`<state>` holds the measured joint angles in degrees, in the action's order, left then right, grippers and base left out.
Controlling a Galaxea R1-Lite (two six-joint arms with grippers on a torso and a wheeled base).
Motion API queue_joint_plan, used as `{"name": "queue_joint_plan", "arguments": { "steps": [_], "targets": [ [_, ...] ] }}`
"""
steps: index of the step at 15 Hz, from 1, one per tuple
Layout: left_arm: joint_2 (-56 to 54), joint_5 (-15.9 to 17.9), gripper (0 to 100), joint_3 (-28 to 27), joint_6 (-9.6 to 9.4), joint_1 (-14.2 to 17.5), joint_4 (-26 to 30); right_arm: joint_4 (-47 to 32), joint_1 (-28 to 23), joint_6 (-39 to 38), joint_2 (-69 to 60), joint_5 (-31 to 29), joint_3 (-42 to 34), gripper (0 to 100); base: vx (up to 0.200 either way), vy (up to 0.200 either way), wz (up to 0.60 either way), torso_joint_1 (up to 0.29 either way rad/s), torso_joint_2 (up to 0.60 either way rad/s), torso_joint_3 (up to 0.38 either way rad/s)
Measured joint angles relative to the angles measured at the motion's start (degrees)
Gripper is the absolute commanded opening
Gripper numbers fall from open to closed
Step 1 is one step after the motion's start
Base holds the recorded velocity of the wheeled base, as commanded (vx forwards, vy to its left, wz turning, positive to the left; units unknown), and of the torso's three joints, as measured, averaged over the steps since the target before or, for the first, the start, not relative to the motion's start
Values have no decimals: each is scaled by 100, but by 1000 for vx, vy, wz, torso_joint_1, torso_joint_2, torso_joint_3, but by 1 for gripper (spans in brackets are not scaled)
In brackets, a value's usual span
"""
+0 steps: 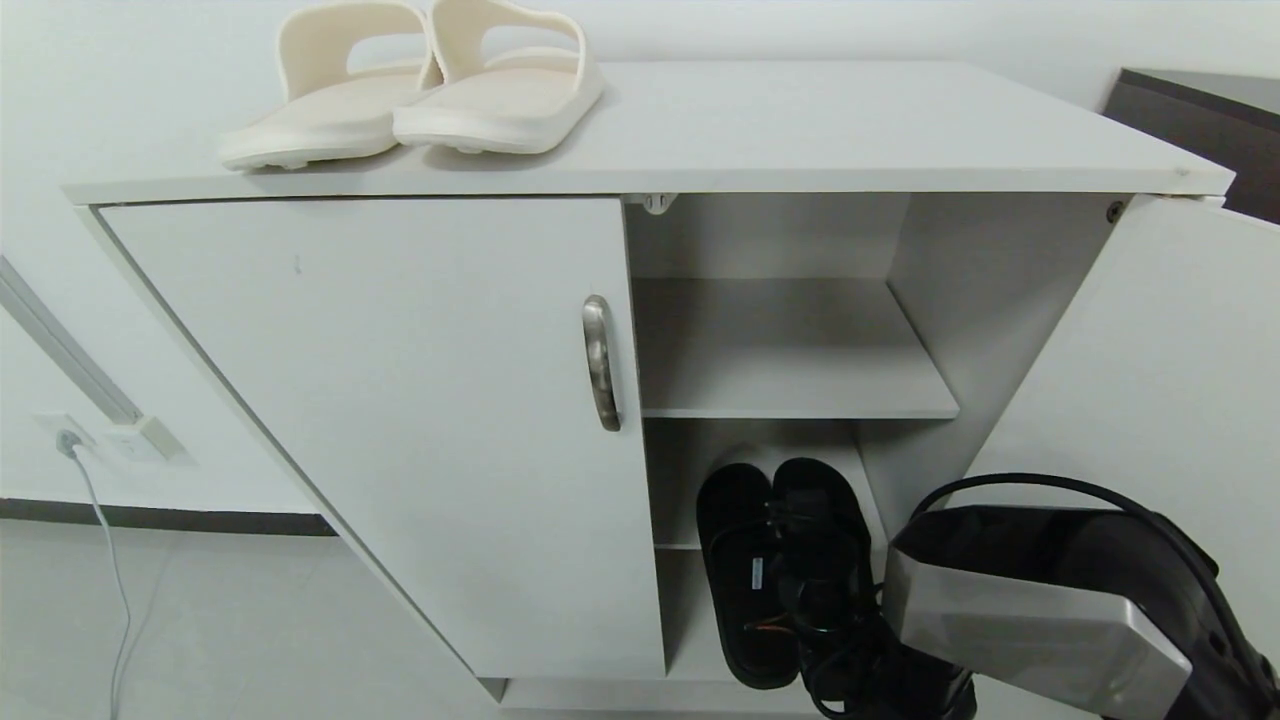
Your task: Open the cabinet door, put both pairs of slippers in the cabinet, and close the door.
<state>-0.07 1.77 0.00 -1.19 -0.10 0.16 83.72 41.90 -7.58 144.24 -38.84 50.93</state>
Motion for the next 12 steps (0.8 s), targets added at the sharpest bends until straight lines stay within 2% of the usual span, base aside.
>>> {"name": "queue_joint_plan", "arguments": {
  "steps": [12],
  "targets": [
    [0,-16,0,0,13,0,-6,-1499,-332,12,28,362,1414,0,0,0,0,0,0,0]
  ]
}}
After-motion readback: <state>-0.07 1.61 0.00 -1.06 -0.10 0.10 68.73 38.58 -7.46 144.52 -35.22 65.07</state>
